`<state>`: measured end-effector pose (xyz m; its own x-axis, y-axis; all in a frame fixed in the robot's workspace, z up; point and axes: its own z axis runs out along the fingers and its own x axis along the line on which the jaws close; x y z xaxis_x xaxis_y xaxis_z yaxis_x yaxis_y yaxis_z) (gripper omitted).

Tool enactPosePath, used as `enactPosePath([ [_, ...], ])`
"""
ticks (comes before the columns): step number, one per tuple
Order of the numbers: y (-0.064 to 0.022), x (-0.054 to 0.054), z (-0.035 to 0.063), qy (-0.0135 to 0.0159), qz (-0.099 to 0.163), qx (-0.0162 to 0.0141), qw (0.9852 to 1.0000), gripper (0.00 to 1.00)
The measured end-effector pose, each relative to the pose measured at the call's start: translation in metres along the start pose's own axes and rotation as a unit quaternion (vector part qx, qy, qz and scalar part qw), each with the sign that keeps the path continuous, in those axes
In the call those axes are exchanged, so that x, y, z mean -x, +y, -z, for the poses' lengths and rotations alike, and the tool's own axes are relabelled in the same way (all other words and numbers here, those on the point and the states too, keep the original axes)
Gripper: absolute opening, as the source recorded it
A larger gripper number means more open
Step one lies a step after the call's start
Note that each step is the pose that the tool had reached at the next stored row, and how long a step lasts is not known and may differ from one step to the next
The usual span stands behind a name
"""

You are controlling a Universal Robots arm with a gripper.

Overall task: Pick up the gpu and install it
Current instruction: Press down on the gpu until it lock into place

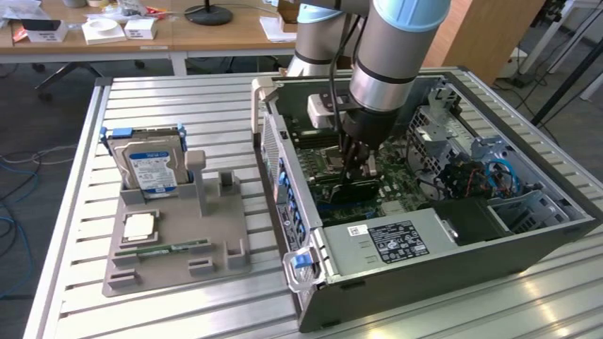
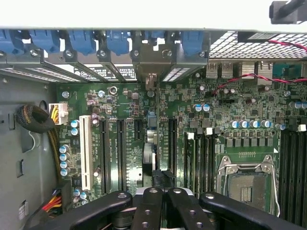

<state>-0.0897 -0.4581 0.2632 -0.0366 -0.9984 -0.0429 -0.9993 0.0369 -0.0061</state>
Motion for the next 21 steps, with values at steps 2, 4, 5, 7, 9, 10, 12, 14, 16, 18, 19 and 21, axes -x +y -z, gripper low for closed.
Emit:
enactPosePath([
  [2,0.0001,-0.0001,-0.0009,0.0004,0.000,0.0001,1.0000,0.10],
  [4,0.0002,-0.0001,-0.0014,0.0003,0.000,0.0001,1.0000,0.10],
  [5,0.0002,-0.0001,-0.0015,0.0002,0.000,0.0001,1.0000,0.10],
  [7,0.0002,-0.0001,-0.0017,0.0001,0.000,0.0000,1.0000,0.10],
  [9,0.0004,-0.0001,-0.0023,0.0003,0.000,0.0001,1.0000,0.10],
  [10,0.0004,-0.0002,-0.0025,0.0004,0.000,0.0001,1.0000,0.10],
  [12,0.0004,-0.0002,-0.0026,0.0003,0.000,0.0001,1.0000,0.10],
  [14,0.0004,-0.0001,-0.0028,0.0001,0.000,0.0000,1.0000,0.10],
  [16,0.0004,-0.0001,-0.0027,0.0000,0.000,0.0000,1.0000,0.10],
  [18,0.0004,0.0001,-0.0012,-0.0010,0.000,-0.0004,1.0000,0.10],
  [19,0.0004,0.0002,0.0003,-0.0010,0.000,-0.0005,1.0000,0.10],
  [21,0.0004,0.0002,0.0052,-0.0001,0.000,-0.0001,1.0000,0.10],
])
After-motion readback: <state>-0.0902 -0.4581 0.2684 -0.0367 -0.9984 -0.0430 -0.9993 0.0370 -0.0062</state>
